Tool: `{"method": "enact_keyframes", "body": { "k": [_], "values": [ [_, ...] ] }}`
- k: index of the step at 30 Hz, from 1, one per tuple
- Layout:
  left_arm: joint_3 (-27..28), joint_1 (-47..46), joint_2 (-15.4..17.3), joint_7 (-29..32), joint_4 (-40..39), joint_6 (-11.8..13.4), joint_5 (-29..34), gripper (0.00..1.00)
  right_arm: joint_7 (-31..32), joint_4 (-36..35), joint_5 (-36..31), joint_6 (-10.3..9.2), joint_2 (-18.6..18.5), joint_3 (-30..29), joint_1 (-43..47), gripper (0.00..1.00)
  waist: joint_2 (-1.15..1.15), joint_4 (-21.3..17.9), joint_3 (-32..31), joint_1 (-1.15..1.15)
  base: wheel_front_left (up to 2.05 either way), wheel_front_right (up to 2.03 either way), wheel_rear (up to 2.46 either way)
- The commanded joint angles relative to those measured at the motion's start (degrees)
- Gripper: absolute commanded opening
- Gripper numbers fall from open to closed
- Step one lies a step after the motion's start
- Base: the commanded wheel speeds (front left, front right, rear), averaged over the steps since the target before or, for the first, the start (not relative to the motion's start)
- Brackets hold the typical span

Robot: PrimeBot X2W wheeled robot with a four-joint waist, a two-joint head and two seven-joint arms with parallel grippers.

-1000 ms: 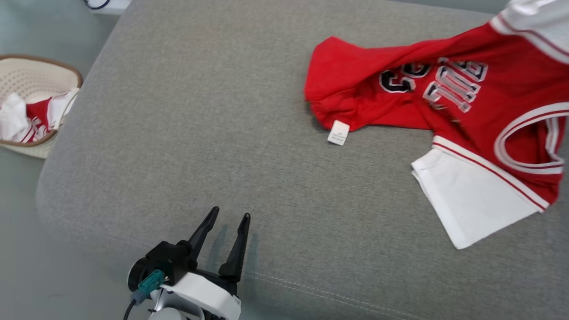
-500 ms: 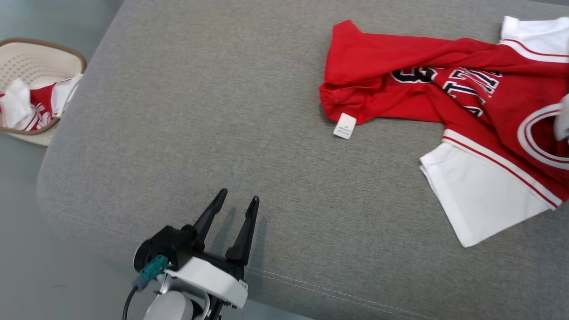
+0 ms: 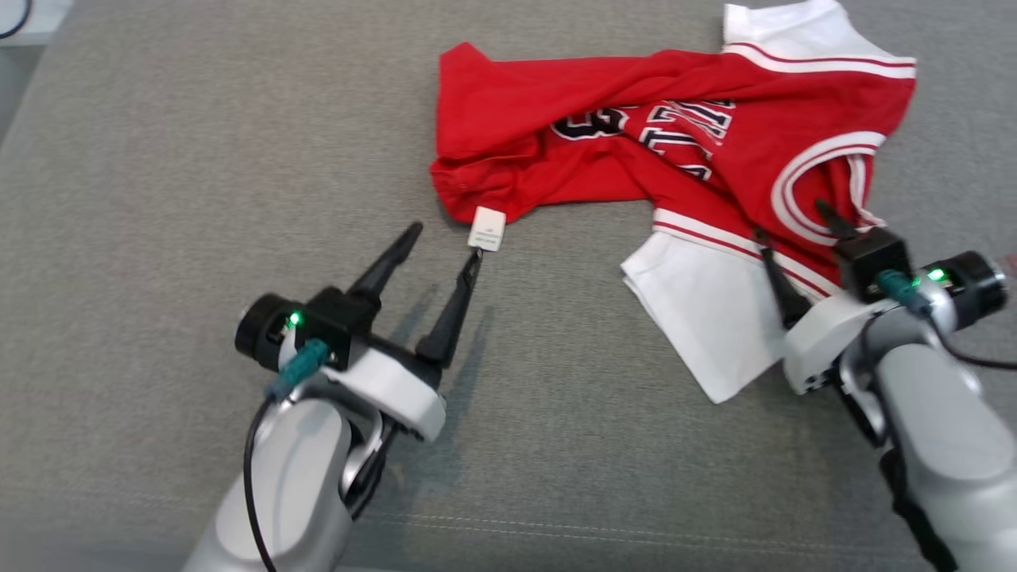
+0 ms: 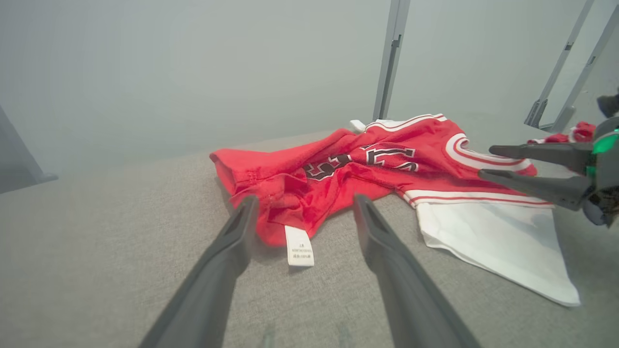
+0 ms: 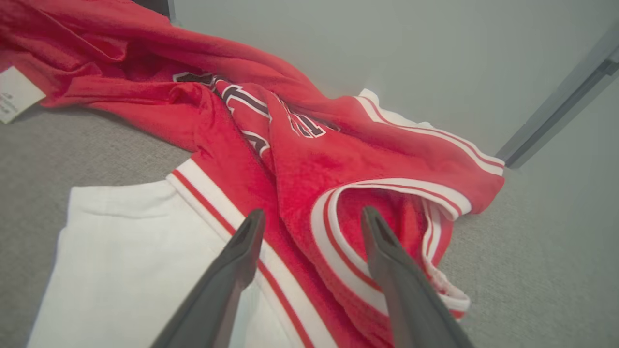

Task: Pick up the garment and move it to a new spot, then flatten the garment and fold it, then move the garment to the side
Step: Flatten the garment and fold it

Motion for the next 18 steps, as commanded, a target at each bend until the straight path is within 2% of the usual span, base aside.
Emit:
{"method": "enact_keyframes", "body": {
  "k": [1,10,18],
  "values": [
    [1.92,-3.00,1.54,-0.27,0.03,-0.40,0.47,1.00,-0.65,-2.31,0.71,0.17,0.90,2.03,1.40,1.00,0.00,-2.25,0.67,0.00,0.00,0.00,0.00],
    [6.61,-11.23,0.63,-0.27,13.96,1.14,0.15,1.00,-0.17,-8.11,3.73,0.17,2.88,8.34,4.07,1.00,0.00,-7.44,2.05,0.00,0.00,0.00,0.00],
    [8.96,-14.13,0.83,-0.27,17.76,2.33,1.54,1.00,0.59,-10.28,3.70,0.17,2.71,8.38,4.57,1.00,0.00,-9.29,2.72,0.00,0.00,0.00,0.00]
  ]
}}
